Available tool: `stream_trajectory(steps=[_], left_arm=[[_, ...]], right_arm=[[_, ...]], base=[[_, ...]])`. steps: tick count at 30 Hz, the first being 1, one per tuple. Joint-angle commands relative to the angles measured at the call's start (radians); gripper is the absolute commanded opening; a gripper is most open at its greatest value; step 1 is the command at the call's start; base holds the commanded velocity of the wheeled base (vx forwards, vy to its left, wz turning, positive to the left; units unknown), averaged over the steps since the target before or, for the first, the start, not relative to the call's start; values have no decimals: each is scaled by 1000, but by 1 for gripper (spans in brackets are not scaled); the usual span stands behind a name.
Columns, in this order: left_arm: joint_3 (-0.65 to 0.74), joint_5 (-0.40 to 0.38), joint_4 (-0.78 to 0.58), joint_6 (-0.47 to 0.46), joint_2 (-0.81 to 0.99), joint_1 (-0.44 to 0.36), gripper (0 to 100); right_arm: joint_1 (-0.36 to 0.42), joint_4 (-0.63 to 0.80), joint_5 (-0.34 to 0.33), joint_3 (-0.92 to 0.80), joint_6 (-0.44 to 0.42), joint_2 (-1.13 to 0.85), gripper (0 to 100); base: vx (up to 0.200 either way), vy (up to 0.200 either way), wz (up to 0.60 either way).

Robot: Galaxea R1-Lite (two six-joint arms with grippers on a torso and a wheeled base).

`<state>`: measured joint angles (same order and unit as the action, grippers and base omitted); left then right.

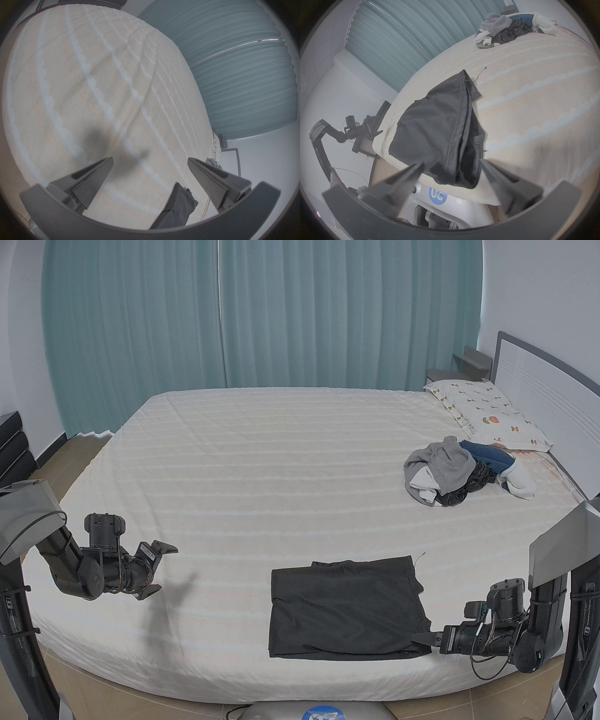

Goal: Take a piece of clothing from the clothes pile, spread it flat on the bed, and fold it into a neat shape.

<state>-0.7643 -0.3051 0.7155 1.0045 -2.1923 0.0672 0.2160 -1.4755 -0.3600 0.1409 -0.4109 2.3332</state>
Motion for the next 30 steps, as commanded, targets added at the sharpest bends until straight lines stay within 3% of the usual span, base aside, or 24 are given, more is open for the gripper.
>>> stream_trajectory(steps=[1,8,14,17,23,30], left_arm=[[0,0,1,0,-1,0,100],[-1,1,1,0,-1,0,100],[-4,1,-1,0,0,0,100],[-3,1,-1,0,0,0,100],[-3,1,1,0,-1,0,100],[-3,21,1,-1,-7,-4,100]], right_arm=[[-12,-2,0,3,1,0,100],[-40,-15,3,86,-37,6,100],[-38,-14,19,244,-286,20,100],[-38,-15,49,312,-359,55,100],[-35,-22,105,419,-424,120,100],[-30,-28,113,494,-433,167,100]], base=[[0,0,0],[0,0,0],[0,0,0],[0,0,0],[200,0,0],[0,0,0]])
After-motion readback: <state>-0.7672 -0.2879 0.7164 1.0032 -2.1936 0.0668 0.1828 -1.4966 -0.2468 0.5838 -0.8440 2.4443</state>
